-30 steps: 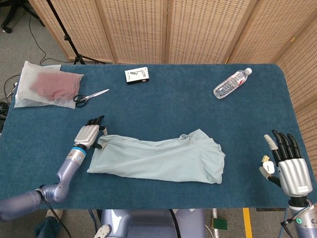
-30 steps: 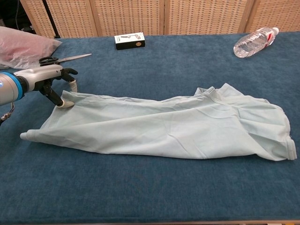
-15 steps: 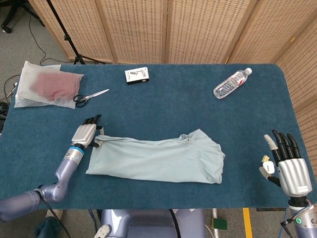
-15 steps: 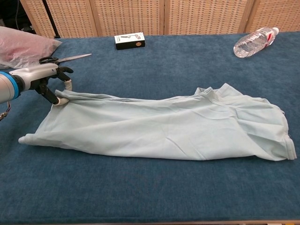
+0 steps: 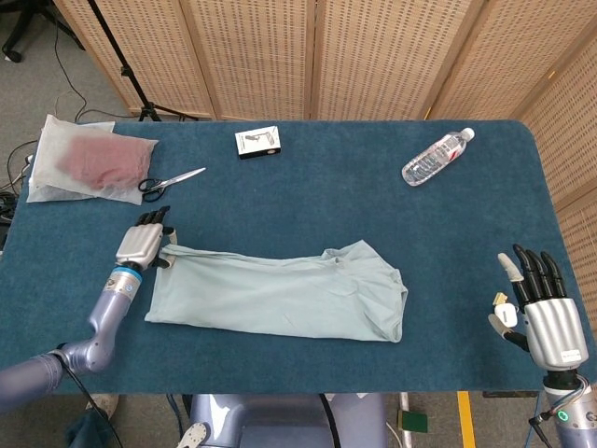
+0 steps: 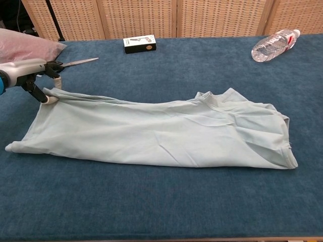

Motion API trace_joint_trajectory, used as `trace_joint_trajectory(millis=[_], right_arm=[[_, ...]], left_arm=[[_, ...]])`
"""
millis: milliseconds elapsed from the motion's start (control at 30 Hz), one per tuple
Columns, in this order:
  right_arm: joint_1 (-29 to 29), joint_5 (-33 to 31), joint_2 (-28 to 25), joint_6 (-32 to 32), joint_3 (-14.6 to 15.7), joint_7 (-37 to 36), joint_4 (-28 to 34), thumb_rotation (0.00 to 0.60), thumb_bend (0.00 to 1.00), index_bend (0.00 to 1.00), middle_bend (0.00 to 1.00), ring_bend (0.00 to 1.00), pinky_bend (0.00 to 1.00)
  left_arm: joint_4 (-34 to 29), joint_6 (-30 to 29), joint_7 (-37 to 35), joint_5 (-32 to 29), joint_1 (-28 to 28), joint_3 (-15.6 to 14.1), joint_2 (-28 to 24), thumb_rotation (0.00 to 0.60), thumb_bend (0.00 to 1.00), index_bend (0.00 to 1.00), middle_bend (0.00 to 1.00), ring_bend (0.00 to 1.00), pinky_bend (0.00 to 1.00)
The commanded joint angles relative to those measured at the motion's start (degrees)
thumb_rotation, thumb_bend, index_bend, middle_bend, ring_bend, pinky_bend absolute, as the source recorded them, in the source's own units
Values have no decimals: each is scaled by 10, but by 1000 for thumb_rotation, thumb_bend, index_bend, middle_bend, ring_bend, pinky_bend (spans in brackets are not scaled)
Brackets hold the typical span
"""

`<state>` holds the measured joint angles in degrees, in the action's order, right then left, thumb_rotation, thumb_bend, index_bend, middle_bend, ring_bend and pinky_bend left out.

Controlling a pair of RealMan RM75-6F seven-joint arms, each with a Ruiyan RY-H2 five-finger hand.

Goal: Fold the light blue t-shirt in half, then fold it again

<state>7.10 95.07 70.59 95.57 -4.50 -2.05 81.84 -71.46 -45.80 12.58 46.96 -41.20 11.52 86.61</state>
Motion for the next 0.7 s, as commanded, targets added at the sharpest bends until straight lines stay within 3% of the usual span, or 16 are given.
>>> trace_joint_trajectory(millis=[33,400,700], right_arm=[[0,0,0,0,0,0,1,600,0,0,0,0,0],[-1,1,-1,0,-2,2,3,600,0,0,0,0,0],[-1,1,1,-3,-2,7,3,600,0,0,0,0,0]], left_arm=[[11,13,32,-30,-8,-4,-23,600,438,768,0,0,0],[116,51,66,-88,-16,-12,-59,600,443,768,0,0,0],[294,134,44,-115,-21,-3,-44,600,464,768,0,0,0]])
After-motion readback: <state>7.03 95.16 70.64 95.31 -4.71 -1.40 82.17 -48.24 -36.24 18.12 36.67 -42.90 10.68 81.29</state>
